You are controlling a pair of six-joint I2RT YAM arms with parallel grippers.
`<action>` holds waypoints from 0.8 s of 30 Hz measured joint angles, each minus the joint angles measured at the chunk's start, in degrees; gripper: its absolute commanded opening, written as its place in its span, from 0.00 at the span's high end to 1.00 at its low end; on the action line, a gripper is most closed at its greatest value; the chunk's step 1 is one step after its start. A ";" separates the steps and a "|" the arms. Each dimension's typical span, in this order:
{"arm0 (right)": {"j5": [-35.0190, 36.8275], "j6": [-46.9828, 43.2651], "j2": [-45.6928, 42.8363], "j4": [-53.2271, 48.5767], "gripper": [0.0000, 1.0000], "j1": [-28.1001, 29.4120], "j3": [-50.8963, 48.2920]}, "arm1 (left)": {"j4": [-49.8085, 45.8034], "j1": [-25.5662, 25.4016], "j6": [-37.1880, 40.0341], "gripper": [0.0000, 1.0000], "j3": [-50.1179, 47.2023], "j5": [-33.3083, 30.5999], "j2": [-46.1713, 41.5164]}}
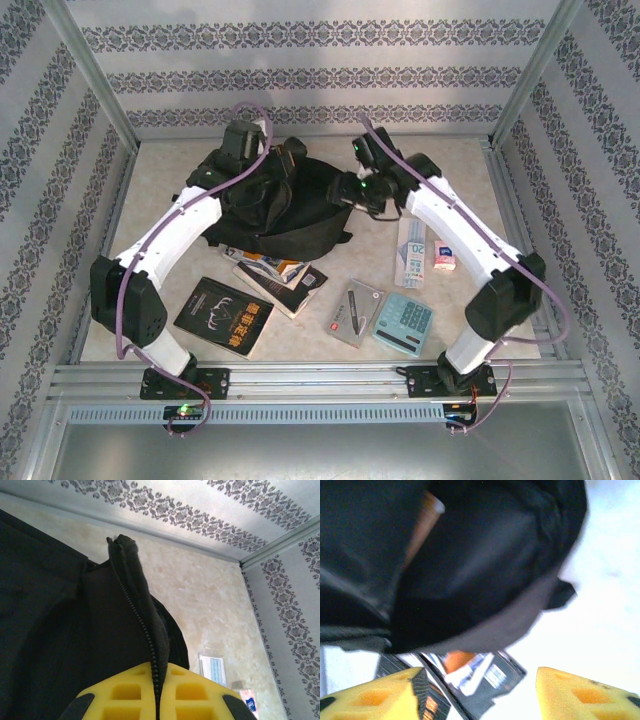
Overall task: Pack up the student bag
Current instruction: Move the pencil case to the center of the table.
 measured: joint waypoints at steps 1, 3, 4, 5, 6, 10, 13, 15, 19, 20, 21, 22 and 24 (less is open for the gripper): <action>-0.52 -1.16 -1.60 -0.85 0.49 0.02 -3.04 | 0.11 -0.26 -0.33 1.00 -0.57 0.09 0.00; -2.12 -3.48 -4.59 -2.12 0.55 0.52 -9.86 | 0.15 -0.61 -0.63 1.00 -1.44 0.35 -0.11; -2.80 -4.44 -5.77 -2.99 0.57 1.11 -13.49 | 0.15 -0.81 -0.81 1.00 -1.86 0.50 -0.33; -3.43 -5.35 -6.47 -3.63 0.59 1.73 -16.35 | 0.15 -0.83 -0.96 1.00 -2.14 0.59 -0.57; -4.11 -5.97 -7.04 -4.22 0.61 2.58 -19.76 | 0.20 -0.85 -1.05 1.00 -2.45 0.68 -0.92; -6.86 -6.40 -7.50 -4.22 0.63 5.27 -30.18 | 0.31 -0.85 -1.66 1.00 -3.93 0.72 -2.93; -7.93 -6.14 -6.75 -3.54 0.64 6.32 -33.73 | 0.39 -0.85 -1.88 1.00 -5.18 0.81 -4.07; -8.22 -5.79 -5.46 -2.14 0.64 6.58 -34.14 | 0.55 -0.85 -2.03 1.00 -5.84 0.94 -4.59; -7.74 -5.73 -1.88 1.01 0.65 6.56 -33.90 | 0.94 -0.85 -2.05 1.00 -6.58 0.94 -5.33; -7.21 -5.77 -0.79 1.31 0.65 6.49 -33.64 | 1.05 -0.85 -2.05 1.00 -6.73 0.92 -5.55; -6.69 -5.79 0.07 1.40 0.65 6.40 -33.31 | 1.09 -0.85 -2.05 1.00 -6.88 0.92 -5.75; -6.34 -5.84 1.25 1.18 0.65 6.14 -32.59 | 1.09 -0.85 -2.05 1.00 -7.08 0.90 -5.97; -5.84 -6.05 3.26 0.66 0.64 5.38 -30.64 | 1.09 -0.85 -2.03 1.00 -7.26 0.90 -6.27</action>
